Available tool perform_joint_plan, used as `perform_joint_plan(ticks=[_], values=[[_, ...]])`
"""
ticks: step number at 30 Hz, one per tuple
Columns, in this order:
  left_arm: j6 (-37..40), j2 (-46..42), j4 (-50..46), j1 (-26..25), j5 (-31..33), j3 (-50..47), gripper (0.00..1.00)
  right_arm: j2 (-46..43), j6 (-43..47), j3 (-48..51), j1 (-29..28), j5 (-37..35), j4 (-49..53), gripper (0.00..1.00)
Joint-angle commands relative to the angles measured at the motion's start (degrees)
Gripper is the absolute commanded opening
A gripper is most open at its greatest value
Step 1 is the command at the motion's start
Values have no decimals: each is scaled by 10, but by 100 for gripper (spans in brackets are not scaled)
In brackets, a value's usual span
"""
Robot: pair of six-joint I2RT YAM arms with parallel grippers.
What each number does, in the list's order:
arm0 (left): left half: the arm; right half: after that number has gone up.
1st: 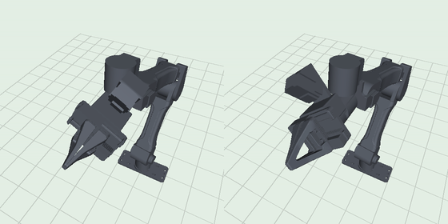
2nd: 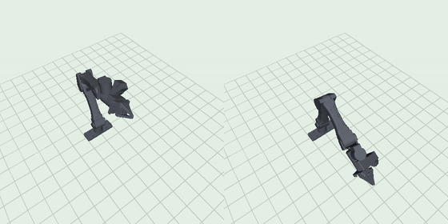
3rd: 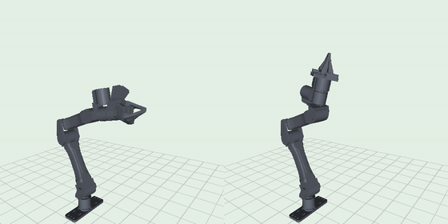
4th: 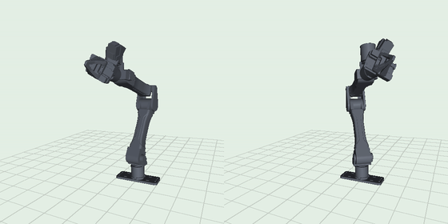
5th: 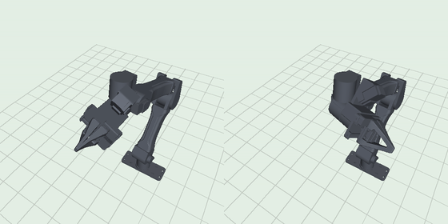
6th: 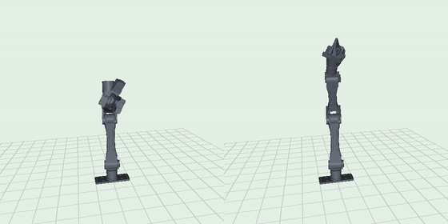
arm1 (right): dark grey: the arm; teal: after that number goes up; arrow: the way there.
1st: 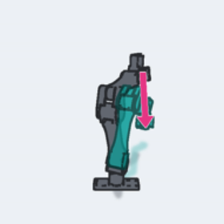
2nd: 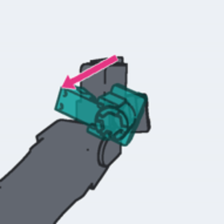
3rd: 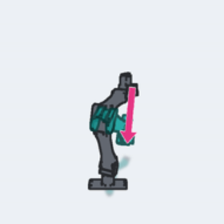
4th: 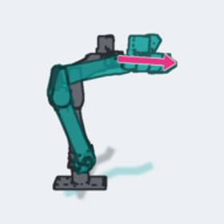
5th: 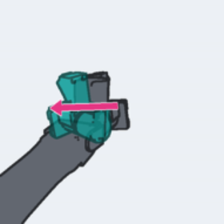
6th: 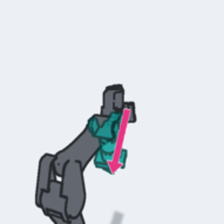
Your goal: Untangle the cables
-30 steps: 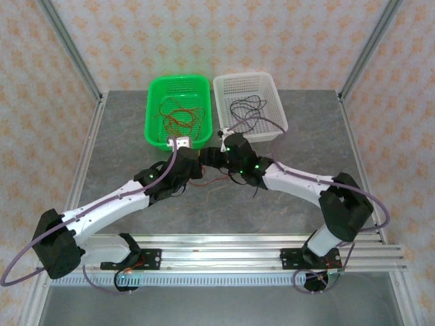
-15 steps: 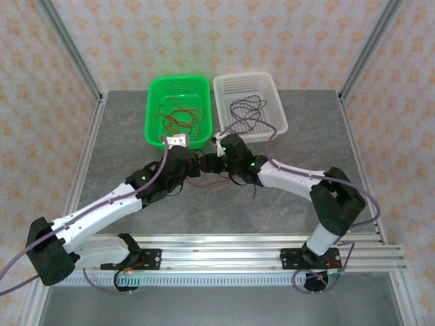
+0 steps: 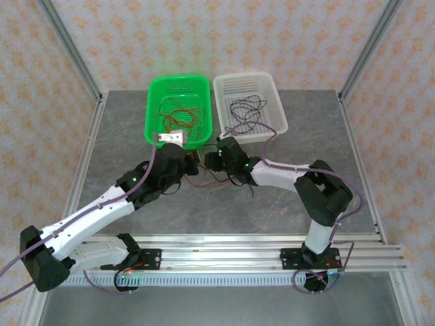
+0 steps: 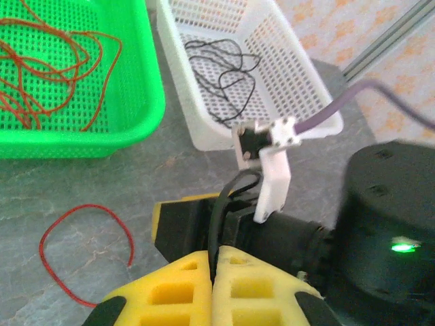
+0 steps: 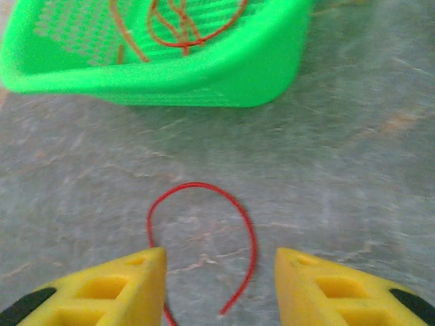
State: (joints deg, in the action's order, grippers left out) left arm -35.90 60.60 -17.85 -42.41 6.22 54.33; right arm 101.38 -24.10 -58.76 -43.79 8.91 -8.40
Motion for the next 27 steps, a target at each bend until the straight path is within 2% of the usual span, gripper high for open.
perform_joint_plan(ticks=[1,16,27], values=[[18,-17,-19,-6,1,34,0,-13,-29,38,13,-62,-18,43],[70,24,-48,-6,21,167,0,-61,-75,191,27,-64,-86,42],[111,51,-56,-7,37,288,0,-69,-93,231,36,-63,-109,41]])
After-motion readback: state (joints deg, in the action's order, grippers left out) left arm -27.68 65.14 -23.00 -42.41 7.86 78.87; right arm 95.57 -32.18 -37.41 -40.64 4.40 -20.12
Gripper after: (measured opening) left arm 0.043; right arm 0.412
